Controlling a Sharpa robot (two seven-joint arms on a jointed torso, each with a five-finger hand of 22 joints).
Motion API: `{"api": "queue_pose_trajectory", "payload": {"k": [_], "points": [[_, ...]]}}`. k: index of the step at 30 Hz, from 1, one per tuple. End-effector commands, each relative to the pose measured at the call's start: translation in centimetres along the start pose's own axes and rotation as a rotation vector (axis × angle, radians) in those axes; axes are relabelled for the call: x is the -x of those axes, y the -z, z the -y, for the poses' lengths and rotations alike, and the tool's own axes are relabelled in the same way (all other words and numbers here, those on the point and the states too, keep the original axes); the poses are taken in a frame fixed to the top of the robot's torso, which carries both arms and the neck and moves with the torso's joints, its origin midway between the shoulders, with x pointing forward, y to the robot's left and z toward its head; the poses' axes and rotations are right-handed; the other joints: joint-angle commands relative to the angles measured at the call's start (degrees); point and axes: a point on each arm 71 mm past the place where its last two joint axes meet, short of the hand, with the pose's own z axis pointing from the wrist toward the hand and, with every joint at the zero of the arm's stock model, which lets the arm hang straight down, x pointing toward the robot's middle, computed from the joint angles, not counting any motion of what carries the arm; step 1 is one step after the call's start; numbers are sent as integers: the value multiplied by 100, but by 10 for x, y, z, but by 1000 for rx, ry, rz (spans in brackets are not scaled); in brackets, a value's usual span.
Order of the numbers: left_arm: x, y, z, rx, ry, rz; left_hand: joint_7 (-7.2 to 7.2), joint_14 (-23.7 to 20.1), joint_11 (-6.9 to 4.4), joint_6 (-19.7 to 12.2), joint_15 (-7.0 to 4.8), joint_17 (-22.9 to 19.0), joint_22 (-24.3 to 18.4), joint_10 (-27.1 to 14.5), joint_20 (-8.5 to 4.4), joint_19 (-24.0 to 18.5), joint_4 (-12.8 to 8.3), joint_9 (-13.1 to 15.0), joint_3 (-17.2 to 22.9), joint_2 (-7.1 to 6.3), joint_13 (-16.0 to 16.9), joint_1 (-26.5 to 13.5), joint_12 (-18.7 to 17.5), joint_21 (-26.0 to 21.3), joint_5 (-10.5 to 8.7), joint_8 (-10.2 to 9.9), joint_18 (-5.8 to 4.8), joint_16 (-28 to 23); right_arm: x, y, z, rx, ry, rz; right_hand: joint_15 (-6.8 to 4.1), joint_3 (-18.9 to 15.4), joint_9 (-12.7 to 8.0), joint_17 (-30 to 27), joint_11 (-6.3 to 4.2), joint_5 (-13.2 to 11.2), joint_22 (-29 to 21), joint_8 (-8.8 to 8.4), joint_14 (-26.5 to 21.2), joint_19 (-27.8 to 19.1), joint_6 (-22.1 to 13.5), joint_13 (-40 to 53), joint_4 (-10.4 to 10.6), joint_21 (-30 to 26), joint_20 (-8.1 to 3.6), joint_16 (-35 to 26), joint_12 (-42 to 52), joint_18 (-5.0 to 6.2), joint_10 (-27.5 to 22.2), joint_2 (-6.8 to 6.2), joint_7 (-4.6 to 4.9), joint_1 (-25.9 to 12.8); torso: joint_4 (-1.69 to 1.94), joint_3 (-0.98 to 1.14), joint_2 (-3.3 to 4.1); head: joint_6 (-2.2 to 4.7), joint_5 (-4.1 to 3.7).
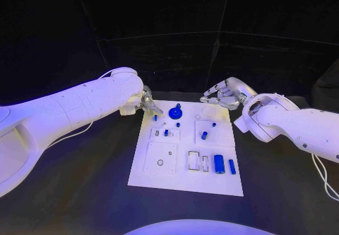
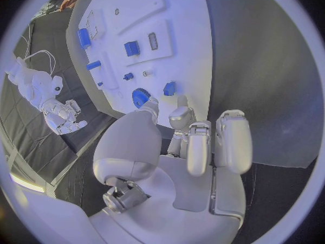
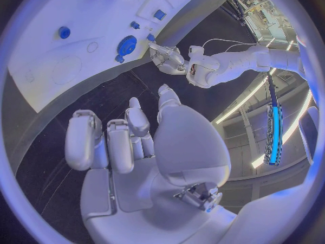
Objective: Assemble the parts on the task board
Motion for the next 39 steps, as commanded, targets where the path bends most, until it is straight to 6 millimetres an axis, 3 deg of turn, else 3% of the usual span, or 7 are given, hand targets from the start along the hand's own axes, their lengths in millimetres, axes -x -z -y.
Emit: {"api": "queue_pose_trajectory", "payload": {"k": [1, 39], "points": [[0, 0, 3, -23, -11, 1, -1, 595, -13, 53, 17, 1509, 13, -34, 25, 2, 3, -10, -39, 20, 8, 50, -14, -6, 9, -25, 0, 18, 0, -1, -2, 7, 1, -5, 7, -28, -2, 505, -2, 13, -6, 23, 360, -35, -44, -9, 3, -22, -18, -23, -11, 58, -27, 21, -12, 26, 6, 4, -2, -5, -9], [-5, -4, 4, -12, -20, -22, -76, 595, -78, 270, -37, 1509, 26, 2, -23, 3, -265, -29, -77, 260, 7, 511, 10, -18, 11, 93, 1, 18, -1, -1, -2, 7, 1, -11, 7, -38, -2, 509, -4, 40, -3, 29, 361, -33, -43, 0, 8, -22, -18, -22, 2, 58, -21, 33, -13, 48, 6, 4, -2, -34, -22]]}}
